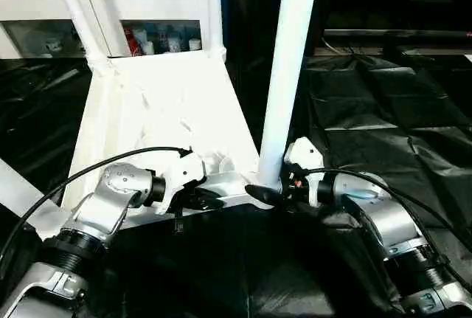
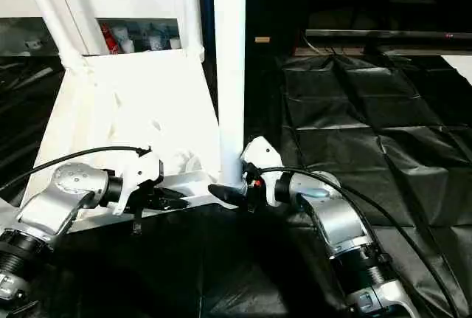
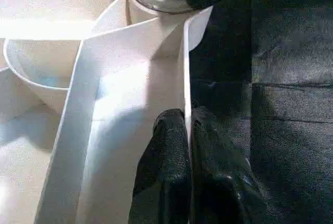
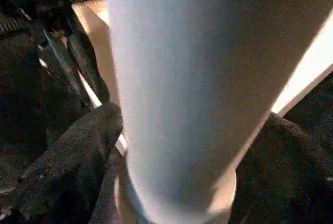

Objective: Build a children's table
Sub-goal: Rotate leg to tighten

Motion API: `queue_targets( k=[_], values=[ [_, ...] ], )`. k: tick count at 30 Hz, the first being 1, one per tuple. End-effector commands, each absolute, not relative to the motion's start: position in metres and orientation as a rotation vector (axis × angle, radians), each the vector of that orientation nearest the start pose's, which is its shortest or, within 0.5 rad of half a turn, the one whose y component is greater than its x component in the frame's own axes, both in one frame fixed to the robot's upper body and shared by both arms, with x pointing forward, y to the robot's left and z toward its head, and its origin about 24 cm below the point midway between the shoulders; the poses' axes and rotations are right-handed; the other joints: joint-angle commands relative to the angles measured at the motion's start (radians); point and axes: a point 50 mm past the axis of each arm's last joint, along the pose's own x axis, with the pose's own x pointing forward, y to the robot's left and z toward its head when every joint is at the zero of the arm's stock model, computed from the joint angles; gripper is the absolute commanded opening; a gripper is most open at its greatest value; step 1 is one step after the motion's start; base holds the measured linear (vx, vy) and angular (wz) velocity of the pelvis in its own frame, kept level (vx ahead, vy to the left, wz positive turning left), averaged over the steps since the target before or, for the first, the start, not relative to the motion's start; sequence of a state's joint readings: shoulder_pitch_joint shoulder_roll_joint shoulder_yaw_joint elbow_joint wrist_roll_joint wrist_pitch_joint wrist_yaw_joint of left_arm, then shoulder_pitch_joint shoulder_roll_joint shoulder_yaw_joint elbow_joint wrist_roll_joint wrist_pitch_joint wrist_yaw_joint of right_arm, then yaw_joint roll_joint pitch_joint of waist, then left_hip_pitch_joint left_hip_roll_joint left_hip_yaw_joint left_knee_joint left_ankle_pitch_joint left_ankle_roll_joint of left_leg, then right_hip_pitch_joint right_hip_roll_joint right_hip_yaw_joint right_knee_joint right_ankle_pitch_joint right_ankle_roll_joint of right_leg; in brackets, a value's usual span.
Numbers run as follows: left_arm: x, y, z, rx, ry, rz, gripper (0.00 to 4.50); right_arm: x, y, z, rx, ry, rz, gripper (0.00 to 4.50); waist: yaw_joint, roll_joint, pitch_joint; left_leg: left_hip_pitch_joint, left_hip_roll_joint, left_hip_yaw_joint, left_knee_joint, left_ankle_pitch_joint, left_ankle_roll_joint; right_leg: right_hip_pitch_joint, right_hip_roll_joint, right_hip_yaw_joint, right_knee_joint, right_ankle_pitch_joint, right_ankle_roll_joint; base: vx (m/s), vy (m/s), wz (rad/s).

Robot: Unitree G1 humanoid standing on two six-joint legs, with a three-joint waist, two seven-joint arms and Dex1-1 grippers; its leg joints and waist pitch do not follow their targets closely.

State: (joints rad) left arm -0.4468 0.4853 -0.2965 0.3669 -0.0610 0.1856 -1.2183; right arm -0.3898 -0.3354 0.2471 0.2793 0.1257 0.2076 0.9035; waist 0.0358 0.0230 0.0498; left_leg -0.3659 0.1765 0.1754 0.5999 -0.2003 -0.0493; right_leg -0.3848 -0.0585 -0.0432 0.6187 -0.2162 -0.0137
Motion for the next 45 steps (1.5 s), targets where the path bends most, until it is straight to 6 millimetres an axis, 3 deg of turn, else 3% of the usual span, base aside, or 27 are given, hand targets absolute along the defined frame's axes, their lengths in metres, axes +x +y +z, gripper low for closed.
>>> queue_targets(
  k=[1,3,10,26,32,36,39,40,41,44,45],
  values=[
    [0.287,0.148,0.051,0.305,0.447,-1.375,0.03,0.297,-0.12,0.052,-0.235,0.292,1.096,4.31,0.003,-0.006,-0.067,0.008,0.051,-0.014,-0.061,-0.057,0.079,0.052,-0.08,0.046,-0.051,0.047,-0.285,0.0,0.0,0.0],
    [0.287,0.147,0.051,0.305,0.444,-1.374,0.0,0.3,-0.119,0.052,-0.23,0.295,1.081,4.49,0.003,-0.006,-0.066,0.008,0.051,-0.014,-0.061,-0.054,0.083,0.051,-0.08,0.046,-0.051,0.054,-0.287,0.0,0.0,0.0],
    [0.287,0.146,0.049,0.308,0.452,-1.374,0.0,0.306,-0.115,0.053,-0.229,0.285,1.062,4.49,0.002,-0.008,-0.064,0.007,0.051,-0.014,-0.061,-0.076,0.075,0.051,-0.081,0.046,-0.054,0.015,-0.28,0.0,0.0,0.0],
    [0.29,0.148,0.047,0.333,0.459,-1.341,0.0,0.306,-0.108,0.045,-0.213,0.286,1.068,3.06,-0.003,-0.007,-0.062,0.006,0.05,-0.015,-0.063,-0.104,0.06,0.049,-0.081,0.048,-0.058,-0.04,-0.272,0.0,0.0,0.0],
    [0.299,0.144,0.046,0.363,0.447,-1.236,0.0,0.308,-0.103,0.04,-0.147,0.277,0.993,2.77,-0.004,-0.008,-0.06,0.007,0.05,-0.015,-0.064,-0.115,0.052,0.047,-0.081,0.048,-0.062,-0.07,-0.265,0.0,0.0,0.0],
    [0.308,0.128,0.049,0.335,0.411,-1.152,0.0,0.315,-0.098,0.029,-0.085,0.295,0.826,2.75,-0.002,-0.01,-0.059,0.01,0.049,-0.015,-0.066,-0.123,0.032,0.045,-0.083,0.049,-0.068,-0.122,-0.255,0.0,0.0,0.0],
    [0.321,0.094,0.054,0.293,0.358,-1.006,0.0,0.324,-0.086,0.019,-0.014,0.322,0.577,2.74,-0.006,-0.009,-0.056,0.013,0.05,-0.014,-0.068,-0.135,0.015,0.037,-0.082,0.05,-0.072,-0.156,-0.249,0.0,0.0,0.0],
    [0.325,0.072,0.056,0.263,0.331,-0.958,0.0,0.327,-0.073,0.017,-0.015,0.327,0.512,2.74,-0.006,-0.012,-0.056,0.015,0.047,-0.013,-0.068,-0.138,0.002,0.037,-0.082,0.051,-0.074,-0.173,-0.247,0.0,0.0,0.0],
    [0.325,0.071,0.056,0.262,0.33,-0.957,0.0,0.327,-0.072,0.017,-0.016,0.326,0.512,2.74,-0.004,-0.014,-0.056,0.014,0.045,-0.014,-0.069,-0.14,0.0,0.042,-0.083,0.05,-0.077,-0.187,-0.237,0.0,0.0,0.0],
    [0.32,0.055,0.053,0.278,0.314,-0.996,0.0,0.326,-0.055,0.025,-0.028,0.278,0.581,2.74,0.006,-0.014,-0.064,0.006,0.044,-0.013,-0.063,-0.092,0.041,0.047,-0.081,0.051,-0.069,-0.088,-0.231,0.0,0.0,0.0],
    [0.32,0.055,0.053,0.278,0.314,-0.996,0.0,0.326,-0.055,0.025,-0.028,0.278,0.581,3.09,0.008,-0.014,-0.065,0.005,0.043,-0.013,-0.062,-0.082,0.051,0.048,-0.082,0.05,-0.067,-0.066,-0.231,0.0,0.0,0.0]
  ],
)
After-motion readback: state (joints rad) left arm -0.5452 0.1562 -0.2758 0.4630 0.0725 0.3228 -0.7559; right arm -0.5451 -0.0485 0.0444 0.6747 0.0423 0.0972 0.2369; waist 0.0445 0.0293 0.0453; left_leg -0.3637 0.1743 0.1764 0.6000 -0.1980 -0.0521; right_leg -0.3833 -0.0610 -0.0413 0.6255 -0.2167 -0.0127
